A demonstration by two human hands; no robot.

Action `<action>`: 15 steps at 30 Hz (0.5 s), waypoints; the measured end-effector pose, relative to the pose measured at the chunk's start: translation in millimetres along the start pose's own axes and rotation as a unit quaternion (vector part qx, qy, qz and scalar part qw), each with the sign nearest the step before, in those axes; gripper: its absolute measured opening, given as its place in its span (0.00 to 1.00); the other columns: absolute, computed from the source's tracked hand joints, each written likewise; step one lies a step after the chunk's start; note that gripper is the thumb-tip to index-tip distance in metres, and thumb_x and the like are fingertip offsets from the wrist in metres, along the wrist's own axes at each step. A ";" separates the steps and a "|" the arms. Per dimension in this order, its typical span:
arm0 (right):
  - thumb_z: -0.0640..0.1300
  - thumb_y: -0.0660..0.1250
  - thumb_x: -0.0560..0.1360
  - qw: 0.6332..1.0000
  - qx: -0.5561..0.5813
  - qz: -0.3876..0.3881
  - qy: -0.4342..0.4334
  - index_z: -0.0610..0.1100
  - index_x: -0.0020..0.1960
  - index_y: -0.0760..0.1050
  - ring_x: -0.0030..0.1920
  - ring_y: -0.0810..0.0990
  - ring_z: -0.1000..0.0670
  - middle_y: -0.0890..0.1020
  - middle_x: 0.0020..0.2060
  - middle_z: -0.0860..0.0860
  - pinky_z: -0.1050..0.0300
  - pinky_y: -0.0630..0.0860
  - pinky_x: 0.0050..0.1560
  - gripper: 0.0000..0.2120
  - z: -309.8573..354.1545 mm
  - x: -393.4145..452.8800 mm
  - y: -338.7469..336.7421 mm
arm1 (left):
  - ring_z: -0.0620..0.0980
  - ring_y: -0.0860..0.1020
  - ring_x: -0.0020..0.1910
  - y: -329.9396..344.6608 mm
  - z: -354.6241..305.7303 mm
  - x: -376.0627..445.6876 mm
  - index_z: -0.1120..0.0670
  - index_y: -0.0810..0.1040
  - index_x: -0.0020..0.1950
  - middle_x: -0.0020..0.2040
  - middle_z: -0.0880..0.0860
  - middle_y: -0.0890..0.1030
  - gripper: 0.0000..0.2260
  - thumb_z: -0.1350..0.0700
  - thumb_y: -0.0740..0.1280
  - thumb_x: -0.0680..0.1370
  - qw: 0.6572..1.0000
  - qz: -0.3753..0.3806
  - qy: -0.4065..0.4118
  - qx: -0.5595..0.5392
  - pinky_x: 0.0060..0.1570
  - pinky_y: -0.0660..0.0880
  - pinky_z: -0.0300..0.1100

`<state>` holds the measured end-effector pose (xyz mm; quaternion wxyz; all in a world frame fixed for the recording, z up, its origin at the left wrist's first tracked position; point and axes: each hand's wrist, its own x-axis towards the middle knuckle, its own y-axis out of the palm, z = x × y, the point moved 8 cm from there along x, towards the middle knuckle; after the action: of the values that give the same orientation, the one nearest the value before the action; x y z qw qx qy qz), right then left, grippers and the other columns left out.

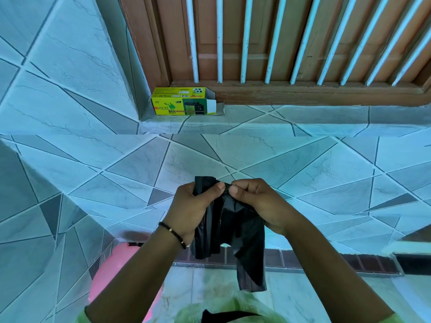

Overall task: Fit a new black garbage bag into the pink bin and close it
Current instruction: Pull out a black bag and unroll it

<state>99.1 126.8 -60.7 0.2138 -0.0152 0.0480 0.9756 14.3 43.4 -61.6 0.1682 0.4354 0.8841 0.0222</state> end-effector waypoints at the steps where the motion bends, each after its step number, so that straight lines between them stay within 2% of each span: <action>1: 0.43 0.63 0.74 0.999 0.037 0.005 0.002 0.42 0.38 0.79 0.34 0.76 0.56 0.80 0.31 0.53 0.66 0.73 0.39 0.09 -0.3 -0.9 0.3 | 0.53 0.82 0.41 2.3 0.1 -1.1 0.63 0.81 0.47 0.43 0.58 0.84 0.08 0.59 0.69 0.73 1.000 0.012 -0.012 -0.015 0.39 0.79 0.40; 5: 0.49 0.71 0.70 0.993 0.118 0.014 -0.008 0.41 0.37 0.76 0.31 0.73 0.54 0.76 0.30 0.50 0.63 0.70 0.35 0.11 -0.3 -1.6 2.3 | 0.51 0.82 0.36 13.2 -3.8 -7.3 0.63 0.81 0.46 0.39 0.57 0.83 0.06 0.60 0.67 0.74 0.993 0.065 -0.044 -0.083 0.37 0.79 0.39; 11: 0.49 0.70 0.69 0.986 0.166 0.020 -0.021 0.42 0.35 0.74 0.30 0.72 0.56 0.74 0.28 0.53 0.65 0.69 0.34 0.11 2.8 -1.5 7.0 | 0.48 0.81 0.32 20.8 -6.5 -12.1 0.60 0.80 0.42 0.35 0.54 0.84 0.06 0.60 0.65 0.75 0.985 0.102 -0.051 -0.130 0.34 0.79 0.37; 13: 0.50 0.71 0.69 0.990 0.138 0.016 -0.014 0.40 0.37 0.75 0.31 0.73 0.54 0.76 0.30 0.51 0.64 0.70 0.36 0.13 1.9 -1.3 6.8 | 0.50 0.82 0.36 15.7 -9.0 -10.7 0.61 0.80 0.43 0.37 0.55 0.84 0.06 0.60 0.66 0.74 0.992 0.080 -0.022 -0.097 0.37 0.79 0.39; 15: 0.49 0.70 0.71 0.997 0.074 0.015 0.005 0.37 0.40 0.77 0.35 0.75 0.49 0.78 0.33 0.46 0.61 0.72 0.39 0.14 1.8 -2.3 5.4 | 0.53 0.81 0.41 3.5 -14.5 -6.4 0.62 0.81 0.45 0.42 0.58 0.83 0.07 0.58 0.68 0.73 0.998 0.037 0.043 0.011 0.45 0.79 0.44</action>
<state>98.8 121.2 -58.3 0.1996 -0.0034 0.1211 0.9723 16.0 42.2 -45.6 0.1245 0.4680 0.8741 0.0377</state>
